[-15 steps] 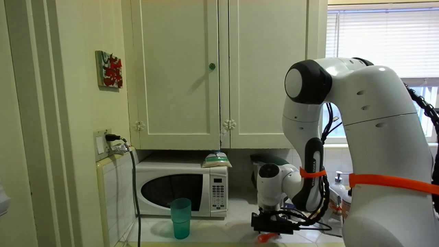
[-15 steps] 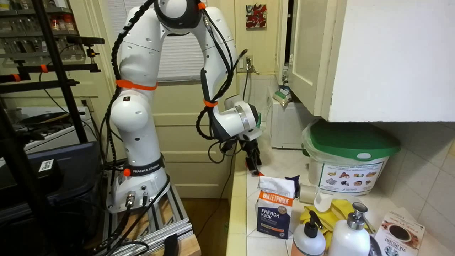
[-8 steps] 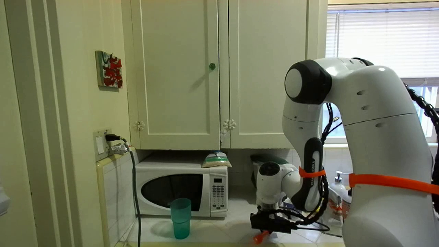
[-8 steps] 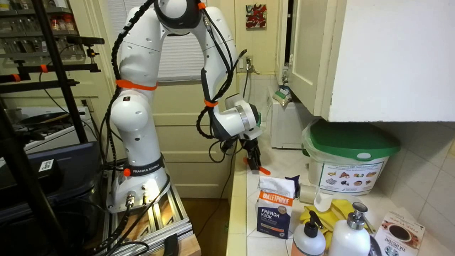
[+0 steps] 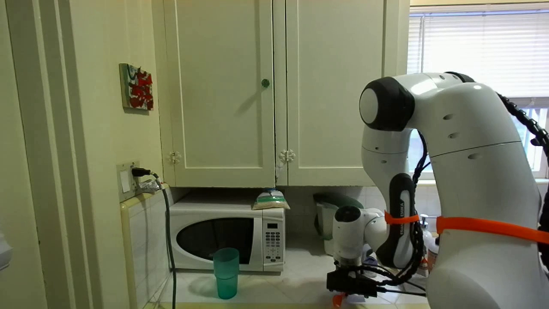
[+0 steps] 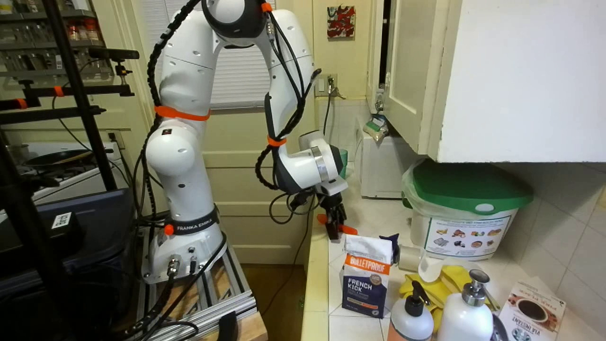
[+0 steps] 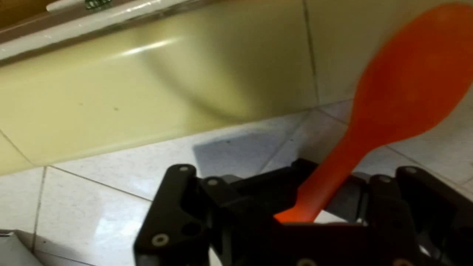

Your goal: Move the tape and orange spoon to the right then move the bin forwards.

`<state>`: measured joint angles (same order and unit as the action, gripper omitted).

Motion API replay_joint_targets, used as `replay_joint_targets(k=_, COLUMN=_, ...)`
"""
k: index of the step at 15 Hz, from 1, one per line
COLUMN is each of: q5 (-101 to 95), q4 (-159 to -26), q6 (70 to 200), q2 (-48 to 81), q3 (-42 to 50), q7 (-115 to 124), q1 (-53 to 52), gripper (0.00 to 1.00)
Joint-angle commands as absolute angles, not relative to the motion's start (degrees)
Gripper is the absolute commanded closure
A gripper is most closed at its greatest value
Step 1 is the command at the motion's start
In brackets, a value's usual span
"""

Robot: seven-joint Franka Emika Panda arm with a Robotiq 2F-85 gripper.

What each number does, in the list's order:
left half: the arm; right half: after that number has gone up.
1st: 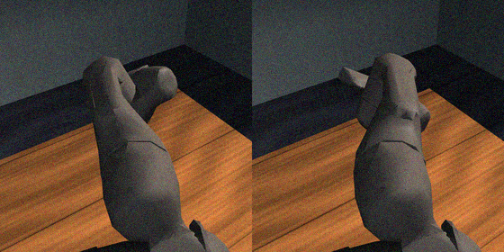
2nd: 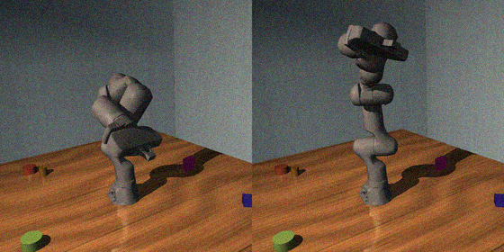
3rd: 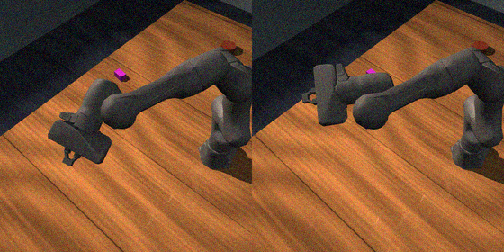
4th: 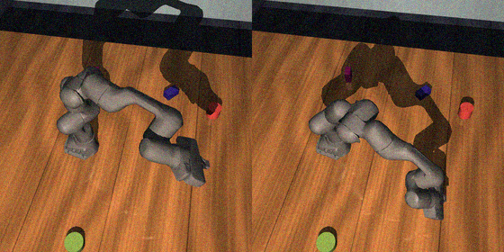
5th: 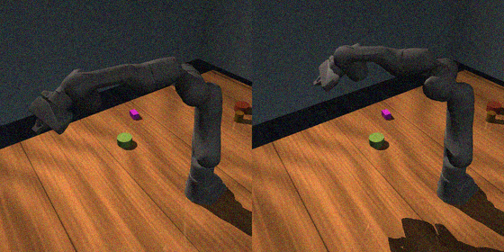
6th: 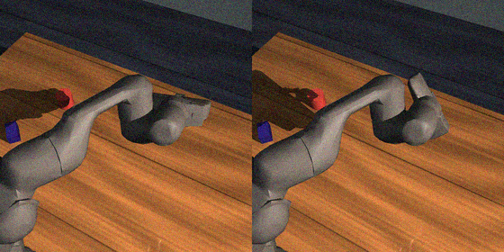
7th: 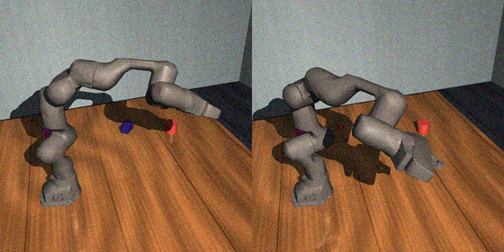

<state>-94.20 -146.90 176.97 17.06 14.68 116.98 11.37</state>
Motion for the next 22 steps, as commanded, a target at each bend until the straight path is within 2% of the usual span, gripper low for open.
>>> replay_joint_targets(k=1, q5=-95.8, q4=-152.5, q6=174.5, q2=12.3, q3=17.5, q7=119.5, q1=12.8, gripper=1.00)
replay_joint_targets(k=9, q5=-94.1, q4=-154.7, q6=173.2, q2=6.5, q3=23.6, q7=120.4, q1=15.3, gripper=1.00)
replay_joint_targets(k=18, q5=-84.2, q4=-152.5, q6=176.6, q2=9.9, q3=25.9, q7=122.4, q1=18.3, gripper=1.00)
replay_joint_targets(k=19, q5=-83.2, q4=-152.0, q6=176.4, q2=10.1, q3=25.8, q7=123.0, q1=18.4, gripper=0.75)
replay_joint_targets(k=20, q5=-81.9, q4=-152.3, q6=175.9, q2=9.7, q3=25.8, q7=123.0, q1=18.5, gripper=0.73)
replay_joint_targets(k=22, q5=-80.1, q4=-151.4, q6=175.6, q2=9.5, q3=25.5, q7=123.4, q1=18.1, gripper=0.59)
